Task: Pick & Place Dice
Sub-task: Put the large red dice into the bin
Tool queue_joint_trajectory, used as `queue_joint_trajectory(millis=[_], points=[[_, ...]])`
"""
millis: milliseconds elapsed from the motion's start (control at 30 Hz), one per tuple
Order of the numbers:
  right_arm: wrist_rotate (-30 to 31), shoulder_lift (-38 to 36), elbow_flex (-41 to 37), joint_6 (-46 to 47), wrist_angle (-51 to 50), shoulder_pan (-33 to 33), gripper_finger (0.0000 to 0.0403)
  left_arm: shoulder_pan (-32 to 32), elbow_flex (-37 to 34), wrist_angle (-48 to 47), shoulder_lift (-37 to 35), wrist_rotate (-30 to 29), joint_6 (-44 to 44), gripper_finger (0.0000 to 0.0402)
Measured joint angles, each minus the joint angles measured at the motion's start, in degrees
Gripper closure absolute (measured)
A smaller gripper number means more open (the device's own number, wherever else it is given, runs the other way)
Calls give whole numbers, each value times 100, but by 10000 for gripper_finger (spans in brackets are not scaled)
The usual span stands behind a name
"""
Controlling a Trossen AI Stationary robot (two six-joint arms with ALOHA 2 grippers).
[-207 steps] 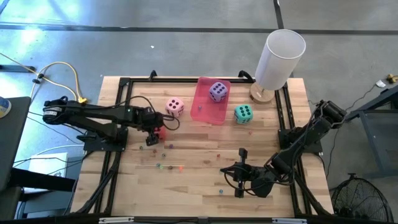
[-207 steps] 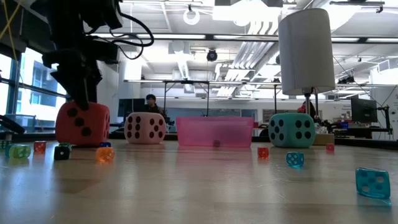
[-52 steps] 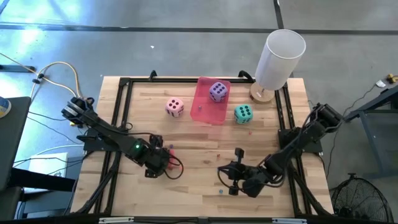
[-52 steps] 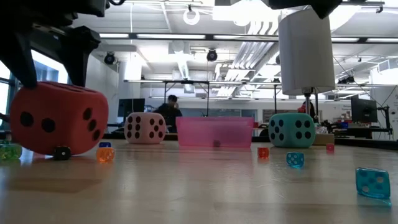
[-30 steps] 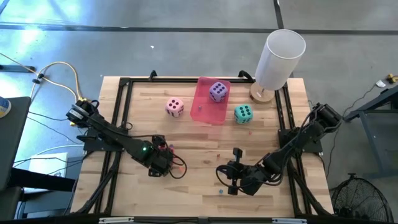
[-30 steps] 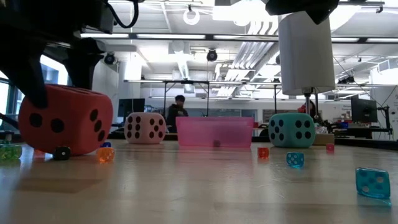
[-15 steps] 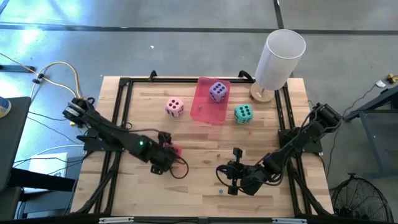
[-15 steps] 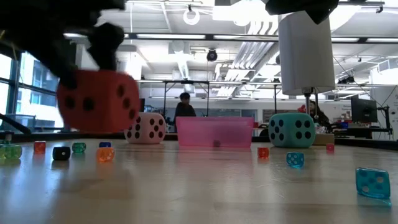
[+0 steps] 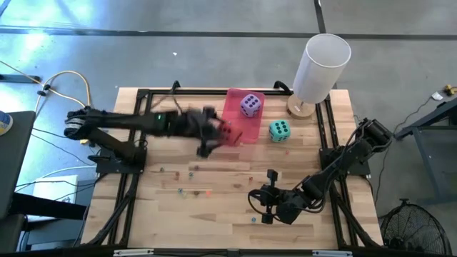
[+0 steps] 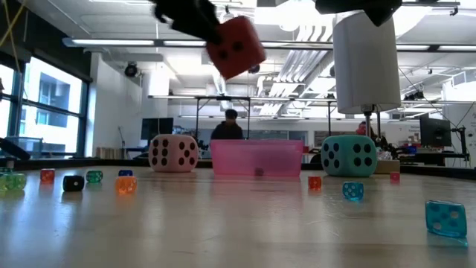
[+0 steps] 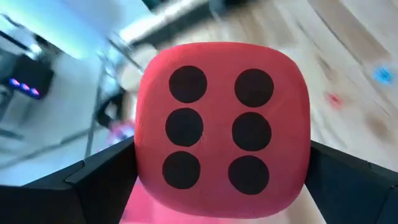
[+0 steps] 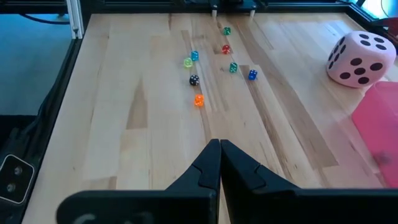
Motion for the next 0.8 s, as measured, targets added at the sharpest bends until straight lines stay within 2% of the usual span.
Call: queue_joint_trajectory(millis=[200, 333, 533, 800], points=[[-2, -1, 0, -29, 22, 0, 401, 1655, 3, 752, 523, 1255, -94, 2], [0, -2, 0, -143, 20, -4, 401, 2284, 3, 1105, 1086, 2172, -548, 2], [-2, -2, 0, -171, 22, 0, 401, 2457, 150, 1105, 1715, 2272, -385, 3], [-26, -2, 1, -146, 41, -26, 401, 2500, 272, 1081, 2389, 2261, -585, 3]])
